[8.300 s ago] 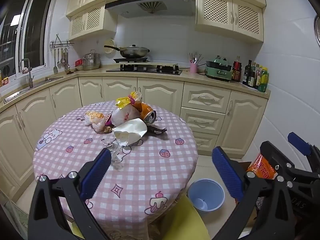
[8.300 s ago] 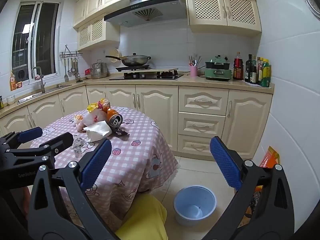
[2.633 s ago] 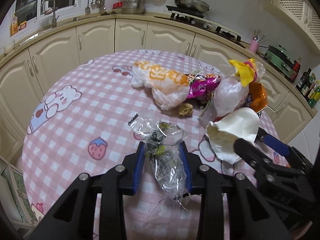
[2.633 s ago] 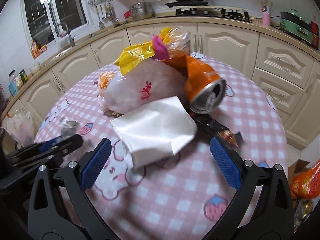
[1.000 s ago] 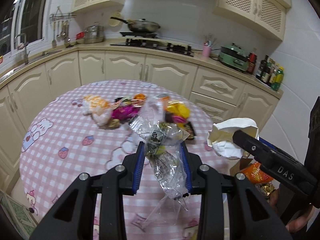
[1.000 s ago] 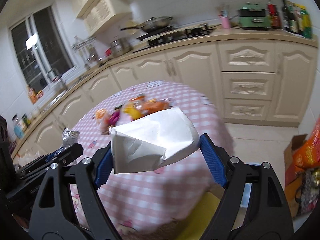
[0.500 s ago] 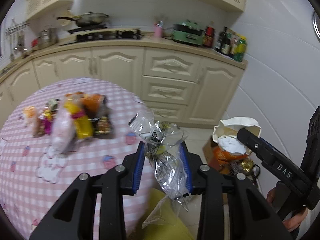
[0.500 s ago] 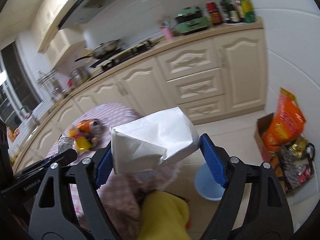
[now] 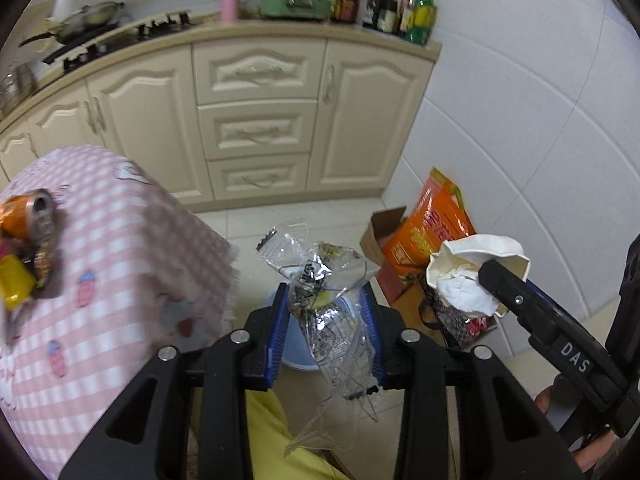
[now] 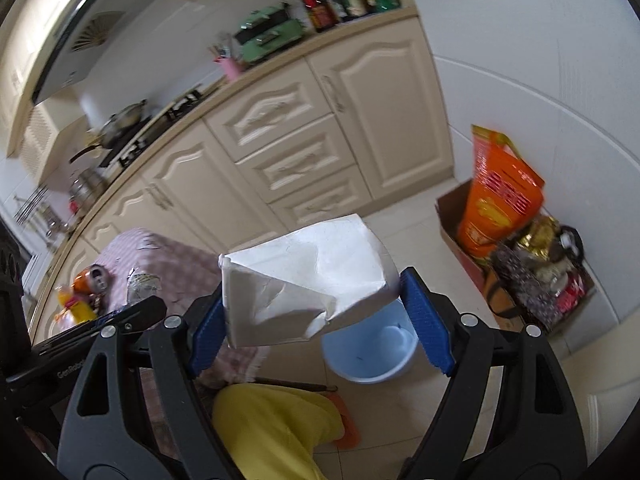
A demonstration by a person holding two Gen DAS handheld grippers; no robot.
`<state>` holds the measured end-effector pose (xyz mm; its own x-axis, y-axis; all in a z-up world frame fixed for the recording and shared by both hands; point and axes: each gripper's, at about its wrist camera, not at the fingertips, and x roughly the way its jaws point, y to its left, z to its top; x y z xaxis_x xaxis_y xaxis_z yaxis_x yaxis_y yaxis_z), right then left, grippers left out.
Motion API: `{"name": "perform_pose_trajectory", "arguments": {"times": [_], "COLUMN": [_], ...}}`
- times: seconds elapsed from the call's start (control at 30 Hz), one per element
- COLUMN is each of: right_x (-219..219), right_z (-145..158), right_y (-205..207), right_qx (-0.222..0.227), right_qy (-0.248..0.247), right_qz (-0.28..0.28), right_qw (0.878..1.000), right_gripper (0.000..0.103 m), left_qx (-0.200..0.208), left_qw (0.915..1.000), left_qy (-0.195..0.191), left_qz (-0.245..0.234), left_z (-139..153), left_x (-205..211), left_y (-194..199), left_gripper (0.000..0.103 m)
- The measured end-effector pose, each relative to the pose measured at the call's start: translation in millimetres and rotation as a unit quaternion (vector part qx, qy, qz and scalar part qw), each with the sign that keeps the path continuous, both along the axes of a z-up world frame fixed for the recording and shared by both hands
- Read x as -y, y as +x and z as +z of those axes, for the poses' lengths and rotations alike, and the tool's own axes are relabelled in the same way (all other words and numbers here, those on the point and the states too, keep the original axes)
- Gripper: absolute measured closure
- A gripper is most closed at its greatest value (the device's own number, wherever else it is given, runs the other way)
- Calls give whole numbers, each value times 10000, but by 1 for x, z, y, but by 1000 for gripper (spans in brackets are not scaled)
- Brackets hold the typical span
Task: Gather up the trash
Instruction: 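Open the left tool and the right tool to drop trash into the wastebasket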
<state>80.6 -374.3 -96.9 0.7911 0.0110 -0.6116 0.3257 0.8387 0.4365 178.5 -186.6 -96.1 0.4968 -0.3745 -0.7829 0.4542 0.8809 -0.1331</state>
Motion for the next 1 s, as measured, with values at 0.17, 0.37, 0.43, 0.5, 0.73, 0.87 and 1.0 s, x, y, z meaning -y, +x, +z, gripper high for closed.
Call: {"name": "perform_pose_trajectory", "arguments": {"times": [0.17,0.37,0.43,0.5,0.73,0.87,1.0], "right_x": [14,14,12,5,-17,-22,-21], "right_z": [-15,-29,-33,-36,-30,-28,-28], "right_y": [6,22,31,44,74,68,62], "right_qx": [-209,-379,-442,-494,-557,-515,-622], "right_qy": [93,179,209,202,313,300,314], "right_qz": [-157,-70,17,181,580,581,492], "right_qw": [9996,9991,9988,9984,9963,9965,9964], "right_gripper": [24,24,24,24,16,15,15], "left_qx": [-166,-167,-122,-43,103,134,69], "left_qw": [9998,9995,9993,9990,9975,9970,9973], "left_qy": [92,203,176,195,191,171,159], "left_qz": [-94,186,295,389,675,737,710], "left_z": [-15,-21,-17,-14,-4,-2,-4], "left_x": [23,13,3,-5,-27,-33,-36], "left_y": [24,36,35,35,37,38,35], "left_gripper": [33,27,27,27,27,27,27]}}
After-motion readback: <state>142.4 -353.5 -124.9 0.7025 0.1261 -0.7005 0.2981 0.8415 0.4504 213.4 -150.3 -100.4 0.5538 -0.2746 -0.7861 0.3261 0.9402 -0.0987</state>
